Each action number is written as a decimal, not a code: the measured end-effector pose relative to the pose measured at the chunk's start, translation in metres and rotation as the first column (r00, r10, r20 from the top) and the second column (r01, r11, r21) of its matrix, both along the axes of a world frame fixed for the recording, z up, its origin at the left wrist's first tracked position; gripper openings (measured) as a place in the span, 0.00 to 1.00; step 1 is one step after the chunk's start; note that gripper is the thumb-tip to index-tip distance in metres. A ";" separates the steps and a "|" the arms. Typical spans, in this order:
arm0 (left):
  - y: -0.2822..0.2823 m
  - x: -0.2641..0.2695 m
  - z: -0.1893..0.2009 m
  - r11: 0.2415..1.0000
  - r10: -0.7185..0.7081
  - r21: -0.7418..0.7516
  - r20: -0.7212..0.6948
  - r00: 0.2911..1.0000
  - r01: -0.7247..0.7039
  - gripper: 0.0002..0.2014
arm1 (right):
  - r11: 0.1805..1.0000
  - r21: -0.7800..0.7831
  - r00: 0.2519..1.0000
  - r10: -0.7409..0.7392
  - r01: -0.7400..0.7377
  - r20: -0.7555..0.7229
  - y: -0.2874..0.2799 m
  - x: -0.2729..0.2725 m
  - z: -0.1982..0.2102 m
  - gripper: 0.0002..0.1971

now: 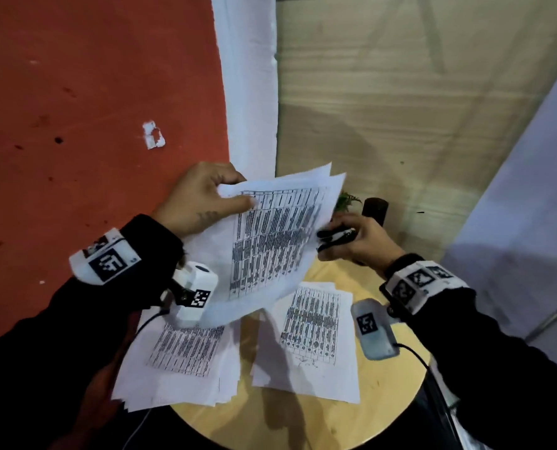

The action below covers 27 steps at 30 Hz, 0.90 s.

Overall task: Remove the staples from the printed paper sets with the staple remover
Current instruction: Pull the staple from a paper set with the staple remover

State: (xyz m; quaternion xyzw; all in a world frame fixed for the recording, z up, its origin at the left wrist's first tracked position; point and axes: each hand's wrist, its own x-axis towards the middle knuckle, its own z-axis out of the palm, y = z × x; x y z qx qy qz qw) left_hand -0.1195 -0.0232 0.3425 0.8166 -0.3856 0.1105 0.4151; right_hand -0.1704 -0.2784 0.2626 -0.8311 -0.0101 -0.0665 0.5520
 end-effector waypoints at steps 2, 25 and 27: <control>0.011 0.001 0.006 0.998 -0.058 0.027 -0.067 0.996 0.060 0.09 | 0.985 0.125 0.992 0.122 -0.119 -0.013 0.001 0.002 0.008 0.18; 0.091 0.027 -0.184 0.723 0.331 -0.347 -0.586 0.740 -0.598 0.10 | 0.840 0.529 0.958 0.042 0.120 -0.284 0.065 0.044 -0.083 0.13; 0.112 0.043 -0.212 0.714 0.447 -0.230 -0.576 0.684 -0.661 0.12 | 0.864 0.455 0.935 -0.047 0.214 -0.351 0.051 0.041 -0.118 0.11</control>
